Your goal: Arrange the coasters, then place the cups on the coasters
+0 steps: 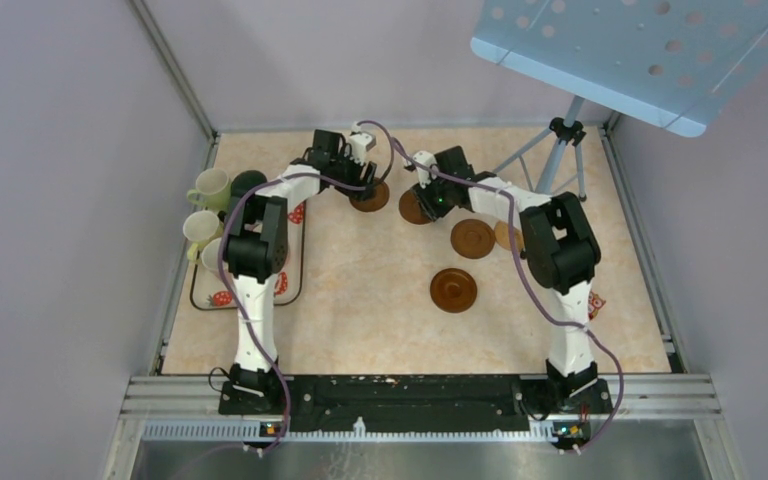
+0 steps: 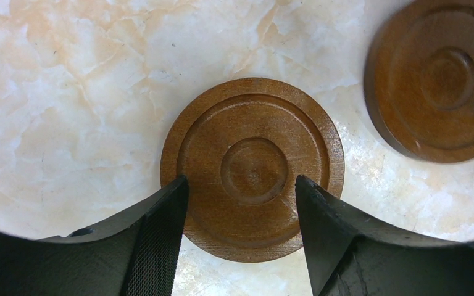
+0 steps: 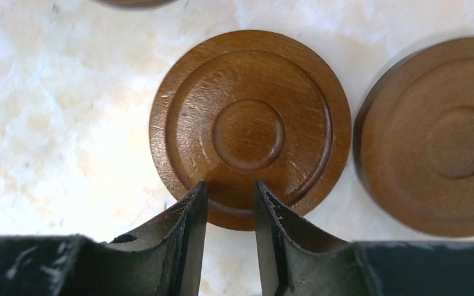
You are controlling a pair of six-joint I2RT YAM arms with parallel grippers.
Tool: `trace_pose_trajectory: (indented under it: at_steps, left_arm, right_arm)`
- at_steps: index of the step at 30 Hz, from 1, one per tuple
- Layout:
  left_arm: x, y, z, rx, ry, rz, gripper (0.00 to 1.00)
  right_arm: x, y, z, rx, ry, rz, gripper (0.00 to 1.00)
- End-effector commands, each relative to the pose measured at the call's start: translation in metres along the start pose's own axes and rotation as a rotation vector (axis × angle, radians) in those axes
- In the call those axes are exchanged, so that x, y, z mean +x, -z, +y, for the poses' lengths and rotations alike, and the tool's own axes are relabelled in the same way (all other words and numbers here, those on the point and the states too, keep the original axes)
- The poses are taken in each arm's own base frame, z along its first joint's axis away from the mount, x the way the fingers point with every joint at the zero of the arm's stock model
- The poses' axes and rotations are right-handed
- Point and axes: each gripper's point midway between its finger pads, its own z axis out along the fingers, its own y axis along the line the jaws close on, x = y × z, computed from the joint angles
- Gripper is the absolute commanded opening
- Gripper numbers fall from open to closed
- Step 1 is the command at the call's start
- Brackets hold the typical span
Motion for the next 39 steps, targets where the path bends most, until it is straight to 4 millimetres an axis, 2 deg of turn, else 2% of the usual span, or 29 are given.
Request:
trace_pose_trajectory:
  at_steps: [1,4,12,14,16,19,23,26,28,31,39]
  left_arm:
    - [0.011,-0.001,0.007,-0.006,0.044,0.031,0.71]
    - [0.01,-0.001,0.005,0.008,0.046,0.032,0.71]
    - [0.009,0.002,0.002,0.023,0.053,0.031,0.72]
    - [0.009,0.001,-0.001,0.041,0.05,0.029,0.72]
    - [0.009,-0.002,-0.005,0.064,0.05,0.027,0.71]
    - [0.008,-0.005,-0.005,0.072,0.061,0.022,0.71]
    - [0.009,-0.006,-0.004,0.069,0.057,0.022,0.71]
    - [0.008,-0.006,-0.002,0.058,0.05,0.019,0.72]
    - [0.007,-0.007,0.0,0.052,0.045,0.015,0.73]
    - [0.006,-0.01,0.002,0.048,0.042,0.013,0.73]
    - [0.004,-0.024,0.008,0.046,0.052,0.008,0.71]
  right_arm:
    - [0.041,0.021,0.034,-0.106,0.009,0.131,0.33]
    - [0.062,0.031,0.055,-0.169,0.011,0.177,0.33]
    - [0.097,0.065,0.102,-0.318,0.033,0.26,0.29]
    - [0.095,0.078,0.115,-0.366,0.043,0.251,0.3]
    - [0.08,0.086,0.115,-0.367,0.045,0.211,0.33]
    - [0.037,0.094,0.096,-0.291,0.036,0.087,0.38]
    - [-0.02,0.095,0.046,-0.129,0.004,-0.07,0.41]
    - [-0.045,0.09,0.004,0.001,-0.03,-0.125,0.41]
    - [-0.052,0.085,-0.026,0.103,-0.045,-0.134,0.41]
    - [-0.054,0.072,-0.051,0.182,-0.059,-0.13,0.41]
    - [-0.041,0.034,-0.073,0.228,-0.08,-0.078,0.41]
